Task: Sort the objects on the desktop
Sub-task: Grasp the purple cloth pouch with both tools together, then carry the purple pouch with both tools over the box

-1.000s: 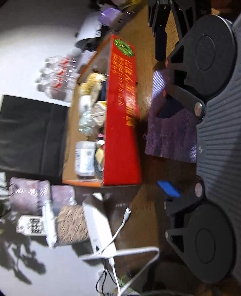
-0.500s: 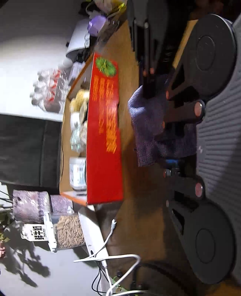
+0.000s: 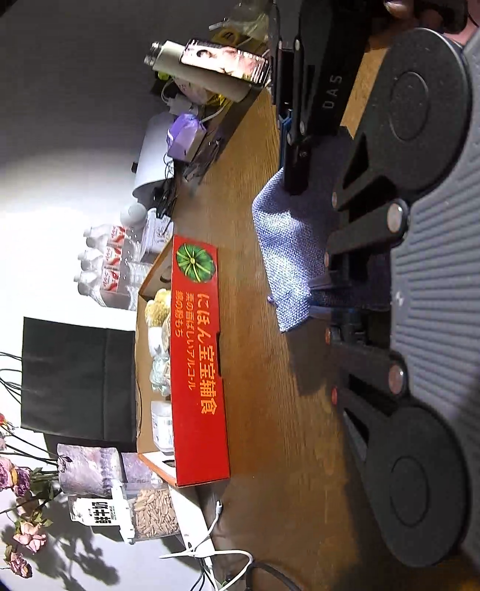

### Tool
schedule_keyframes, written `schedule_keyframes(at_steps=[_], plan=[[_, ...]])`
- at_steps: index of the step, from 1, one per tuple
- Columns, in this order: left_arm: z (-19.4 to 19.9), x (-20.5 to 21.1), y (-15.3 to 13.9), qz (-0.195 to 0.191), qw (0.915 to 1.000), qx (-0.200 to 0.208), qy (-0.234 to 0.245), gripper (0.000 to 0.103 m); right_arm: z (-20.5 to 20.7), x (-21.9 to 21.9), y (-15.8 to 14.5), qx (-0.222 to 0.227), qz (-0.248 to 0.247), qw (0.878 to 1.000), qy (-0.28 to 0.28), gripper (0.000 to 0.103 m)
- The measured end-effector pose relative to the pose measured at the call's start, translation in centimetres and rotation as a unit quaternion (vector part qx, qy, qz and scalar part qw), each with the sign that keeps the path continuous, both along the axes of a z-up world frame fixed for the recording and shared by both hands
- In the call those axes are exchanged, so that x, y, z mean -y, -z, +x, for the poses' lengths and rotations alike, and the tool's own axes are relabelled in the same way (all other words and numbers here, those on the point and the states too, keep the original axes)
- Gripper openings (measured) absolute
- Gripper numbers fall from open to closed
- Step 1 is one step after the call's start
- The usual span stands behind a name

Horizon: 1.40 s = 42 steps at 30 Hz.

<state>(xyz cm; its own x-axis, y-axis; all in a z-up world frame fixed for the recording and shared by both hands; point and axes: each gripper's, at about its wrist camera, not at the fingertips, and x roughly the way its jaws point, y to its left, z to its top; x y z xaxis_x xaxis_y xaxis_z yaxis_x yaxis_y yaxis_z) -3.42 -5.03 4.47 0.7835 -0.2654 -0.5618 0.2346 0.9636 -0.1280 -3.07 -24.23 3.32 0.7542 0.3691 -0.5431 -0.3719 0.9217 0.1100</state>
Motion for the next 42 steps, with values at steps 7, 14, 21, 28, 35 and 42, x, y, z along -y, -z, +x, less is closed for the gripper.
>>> schedule_keyframes(at_steps=[7,14,21,28,35,42], plan=[[-1.3,0.8,-1.9,0.011,0.9995,0.028,0.003,0.008,-1.9,-0.2,-1.6,0.038,0.006,0.999,-0.009,0.007],[-1.1,0.6,-3.2,0.018,0.9981,0.060,0.001,0.008,-0.8,0.8,-3.5,0.047,0.032,0.998,-0.010,0.007],[4.5,-1.5,-8.0,0.004,0.9954,0.095,0.016,0.008,5.5,-1.1,-8.7,0.103,0.007,0.994,-0.025,0.007],[15.5,-4.1,-15.4,0.001,0.9922,0.125,0.005,0.008,18.0,-3.5,-15.4,0.081,0.037,0.995,-0.041,0.007],[25.9,-5.9,-11.6,0.009,0.9997,0.012,-0.021,0.008,28.1,-7.5,-10.9,-0.032,-0.006,0.999,-0.042,0.007],[30.3,-7.8,-3.4,0.056,0.9933,-0.086,-0.053,0.008,32.4,-11.7,-2.8,-0.123,-0.052,0.990,-0.051,0.009]])
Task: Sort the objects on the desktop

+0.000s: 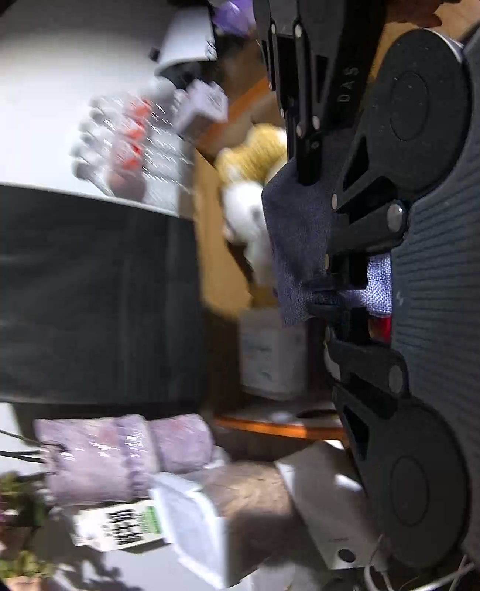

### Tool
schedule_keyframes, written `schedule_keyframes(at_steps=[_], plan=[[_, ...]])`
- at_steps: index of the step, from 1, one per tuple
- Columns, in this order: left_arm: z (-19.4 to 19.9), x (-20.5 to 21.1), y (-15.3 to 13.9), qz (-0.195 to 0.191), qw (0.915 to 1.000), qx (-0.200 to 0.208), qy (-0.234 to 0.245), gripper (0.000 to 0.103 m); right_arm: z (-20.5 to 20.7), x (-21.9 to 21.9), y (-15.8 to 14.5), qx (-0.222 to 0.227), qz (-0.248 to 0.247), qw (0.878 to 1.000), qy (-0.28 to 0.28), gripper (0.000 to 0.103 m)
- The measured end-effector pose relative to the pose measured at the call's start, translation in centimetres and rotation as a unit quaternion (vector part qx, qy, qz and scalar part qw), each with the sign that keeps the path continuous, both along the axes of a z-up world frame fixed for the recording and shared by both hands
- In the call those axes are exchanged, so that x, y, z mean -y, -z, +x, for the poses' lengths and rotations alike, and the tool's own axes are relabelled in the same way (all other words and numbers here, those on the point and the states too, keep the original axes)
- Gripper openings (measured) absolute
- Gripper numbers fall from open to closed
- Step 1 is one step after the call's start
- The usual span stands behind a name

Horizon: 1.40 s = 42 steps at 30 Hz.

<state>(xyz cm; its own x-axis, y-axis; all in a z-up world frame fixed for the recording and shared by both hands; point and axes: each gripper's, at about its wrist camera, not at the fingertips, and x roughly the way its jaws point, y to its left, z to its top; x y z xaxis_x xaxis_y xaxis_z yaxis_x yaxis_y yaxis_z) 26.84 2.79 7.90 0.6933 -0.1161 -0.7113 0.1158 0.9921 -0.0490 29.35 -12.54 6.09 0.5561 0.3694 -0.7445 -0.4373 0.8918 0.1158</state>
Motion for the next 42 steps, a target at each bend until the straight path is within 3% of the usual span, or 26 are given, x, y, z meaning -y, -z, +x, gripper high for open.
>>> schedule_keyframes(at_steps=[4,5,6,8,9,11,13,15,16,25,29,34,42], plan=[[0.9,-0.7,1.8,0.031,0.9992,-0.024,0.000,0.013,0.3,-0.9,0.8,0.006,-0.008,1.000,0.008,0.020],[1.0,-0.6,1.8,0.035,0.9990,-0.027,0.001,0.024,0.1,-1.1,0.7,0.012,-0.018,1.000,0.007,0.025],[1.0,-0.6,1.7,0.037,0.9989,-0.027,-0.003,0.031,-0.3,-1.1,0.3,0.021,-0.024,0.999,0.003,0.037],[0.6,-0.4,0.7,0.040,0.9991,-0.016,-0.003,0.054,-0.8,-0.4,-0.9,0.040,-0.017,0.999,0.009,0.056],[0.3,-0.4,0.1,0.042,0.9991,-0.010,-0.005,0.058,-0.9,0.0,-1.6,0.048,-0.013,0.999,0.014,0.059],[-0.1,-0.3,-1.1,0.041,0.9991,0.002,-0.011,0.080,-1.2,0.9,-2.9,0.064,-0.016,0.997,0.028,0.060],[-0.7,-0.1,-2.3,0.036,0.9990,0.015,-0.021,0.089,-1.7,1.8,-4.0,0.076,-0.020,0.996,0.041,0.068],[-1.2,0.2,-3.2,0.038,0.9987,0.019,-0.027,0.099,-2.5,2.7,-4.7,0.093,-0.019,0.994,0.061,0.087],[-1.5,0.4,-3.5,0.040,0.9985,0.020,-0.032,0.103,-3.0,3.3,-4.9,0.102,-0.019,0.992,0.072,0.087],[-8.0,1.1,-5.2,0.038,0.9961,0.041,-0.069,0.103,-9.5,8.2,-5.0,0.133,-0.022,0.985,0.112,0.087],[-12.7,1.8,-5.0,0.015,0.9946,0.067,-0.077,0.103,-13.3,9.6,-4.1,0.124,-0.004,0.986,0.114,0.087],[-19.8,2.7,-3.5,-0.017,0.9932,0.091,-0.070,0.103,-19.8,10.8,-2.1,0.121,0.014,0.988,0.098,0.088],[-27.9,4.5,0.0,0.006,0.9936,0.098,-0.057,0.103,-28.8,11.9,1.4,0.105,0.025,0.988,0.111,0.088]])
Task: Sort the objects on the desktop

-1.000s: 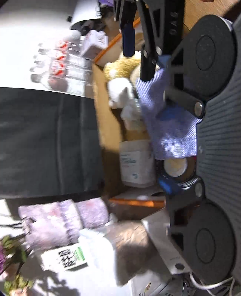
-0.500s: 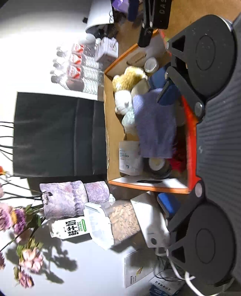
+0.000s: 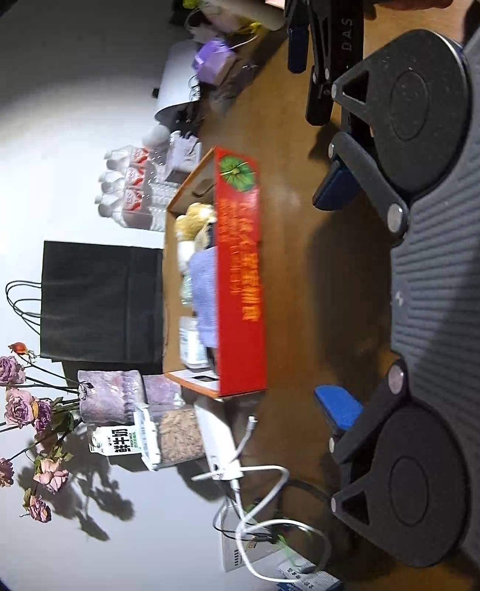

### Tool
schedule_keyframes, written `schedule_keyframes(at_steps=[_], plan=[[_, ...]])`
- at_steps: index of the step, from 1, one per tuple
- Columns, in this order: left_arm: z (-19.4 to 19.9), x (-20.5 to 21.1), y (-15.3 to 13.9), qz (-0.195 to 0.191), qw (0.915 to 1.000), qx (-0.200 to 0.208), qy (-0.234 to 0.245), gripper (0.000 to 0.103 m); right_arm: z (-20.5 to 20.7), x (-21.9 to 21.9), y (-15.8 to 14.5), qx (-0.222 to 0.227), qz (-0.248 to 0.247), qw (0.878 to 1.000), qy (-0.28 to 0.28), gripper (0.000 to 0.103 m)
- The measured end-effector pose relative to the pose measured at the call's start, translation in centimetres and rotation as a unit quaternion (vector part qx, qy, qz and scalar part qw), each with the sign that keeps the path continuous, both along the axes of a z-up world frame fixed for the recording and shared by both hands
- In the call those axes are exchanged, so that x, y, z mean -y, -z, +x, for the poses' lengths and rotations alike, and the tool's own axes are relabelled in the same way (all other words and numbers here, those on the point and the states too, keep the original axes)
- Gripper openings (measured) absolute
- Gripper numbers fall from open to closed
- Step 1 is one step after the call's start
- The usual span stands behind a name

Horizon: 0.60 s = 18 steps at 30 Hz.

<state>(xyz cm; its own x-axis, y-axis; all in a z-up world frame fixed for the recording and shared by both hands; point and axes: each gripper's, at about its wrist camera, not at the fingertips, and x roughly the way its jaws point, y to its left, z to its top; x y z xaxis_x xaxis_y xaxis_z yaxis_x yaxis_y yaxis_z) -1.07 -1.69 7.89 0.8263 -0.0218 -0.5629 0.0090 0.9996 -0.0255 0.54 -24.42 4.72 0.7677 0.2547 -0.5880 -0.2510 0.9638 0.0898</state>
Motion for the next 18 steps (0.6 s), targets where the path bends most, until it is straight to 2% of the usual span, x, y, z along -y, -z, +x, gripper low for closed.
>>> schedule_keyframes(at_steps=[3,6,10,13,18], plan=[[-2.7,0.2,1.0,0.000,1.0000,0.007,-0.004,0.103,-2.6,-0.1,0.7,0.004,-0.022,1.000,0.005,0.088],[-5.2,0.2,2.3,0.008,0.9999,-0.008,0.004,0.103,-5.4,-0.5,1.1,0.021,-0.043,0.999,0.007,0.088],[-8.3,-0.1,3.8,0.011,0.9991,-0.008,-0.040,0.103,-8.2,-1.3,1.6,0.035,-0.059,0.998,0.002,0.088],[-8.9,-0.3,4.4,0.003,0.9990,-0.016,-0.042,0.103,-9.0,-1.7,2.1,0.035,-0.050,0.998,0.001,0.088],[-8.2,0.0,4.9,0.019,0.9988,-0.019,-0.042,0.103,-8.2,-2.1,3.2,0.017,-0.043,0.999,0.011,0.089]])
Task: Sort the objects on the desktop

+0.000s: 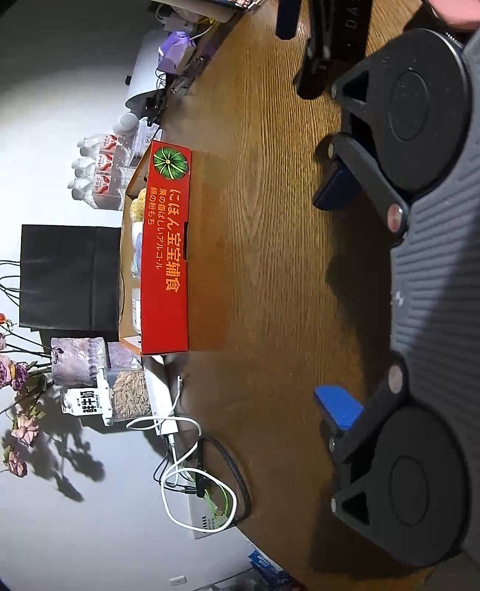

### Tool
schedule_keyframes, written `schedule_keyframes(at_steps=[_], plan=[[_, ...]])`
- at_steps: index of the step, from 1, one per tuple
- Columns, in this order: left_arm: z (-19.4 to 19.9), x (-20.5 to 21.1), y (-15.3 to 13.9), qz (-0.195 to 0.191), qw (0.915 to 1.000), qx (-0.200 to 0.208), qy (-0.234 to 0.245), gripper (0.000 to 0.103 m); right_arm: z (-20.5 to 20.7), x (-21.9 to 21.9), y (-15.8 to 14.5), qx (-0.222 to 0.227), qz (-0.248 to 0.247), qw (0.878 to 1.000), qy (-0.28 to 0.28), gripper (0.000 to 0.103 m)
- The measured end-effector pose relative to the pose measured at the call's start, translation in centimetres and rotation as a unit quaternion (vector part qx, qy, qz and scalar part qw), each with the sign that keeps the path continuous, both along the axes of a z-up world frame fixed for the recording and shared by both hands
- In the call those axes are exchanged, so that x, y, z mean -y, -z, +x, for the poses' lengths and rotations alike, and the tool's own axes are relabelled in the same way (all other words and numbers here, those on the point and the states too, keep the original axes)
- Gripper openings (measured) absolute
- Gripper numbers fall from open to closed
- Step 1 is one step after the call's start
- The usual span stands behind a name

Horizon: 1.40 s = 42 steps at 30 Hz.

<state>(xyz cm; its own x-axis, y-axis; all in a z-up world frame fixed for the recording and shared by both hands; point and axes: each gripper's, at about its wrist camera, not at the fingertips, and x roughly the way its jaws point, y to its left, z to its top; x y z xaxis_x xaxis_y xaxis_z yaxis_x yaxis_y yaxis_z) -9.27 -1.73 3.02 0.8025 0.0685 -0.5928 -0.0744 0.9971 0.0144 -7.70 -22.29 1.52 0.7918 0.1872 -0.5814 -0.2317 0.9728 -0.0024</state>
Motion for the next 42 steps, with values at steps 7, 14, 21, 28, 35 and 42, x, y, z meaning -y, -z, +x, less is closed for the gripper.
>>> schedule_keyframes(at_steps=[7,14,21,28,35,42], plan=[[2.6,-0.4,0.7,-0.003,0.9999,-0.003,-0.009,0.103,3.4,-1.2,0.4,0.005,-0.008,1.000,-0.008,0.096],[6.9,-1.4,1.7,-0.017,0.9992,-0.035,0.002,0.103,8.1,-2.4,1.2,-0.017,-0.010,1.000,-0.003,0.097],[9.9,-1.3,2.0,-0.007,0.9993,-0.037,0.008,0.103,10.4,-3.1,1.8,-0.023,-0.014,1.000,0.004,0.097],[10.8,-1.0,2.2,-0.007,0.9994,-0.032,-0.004,0.103,11.5,-2.6,2.2,-0.041,-0.002,0.999,0.027,0.103],[10.9,-1.0,2.2,-0.006,0.9994,-0.033,-0.002,0.103,11.4,-2.4,2.3,-0.043,0.001,0.999,0.026,0.103],[11.0,-1.0,2.2,-0.006,0.9994,-0.033,-0.001,0.103,11.2,-2.3,2.3,-0.043,0.001,0.999,0.022,0.103]])
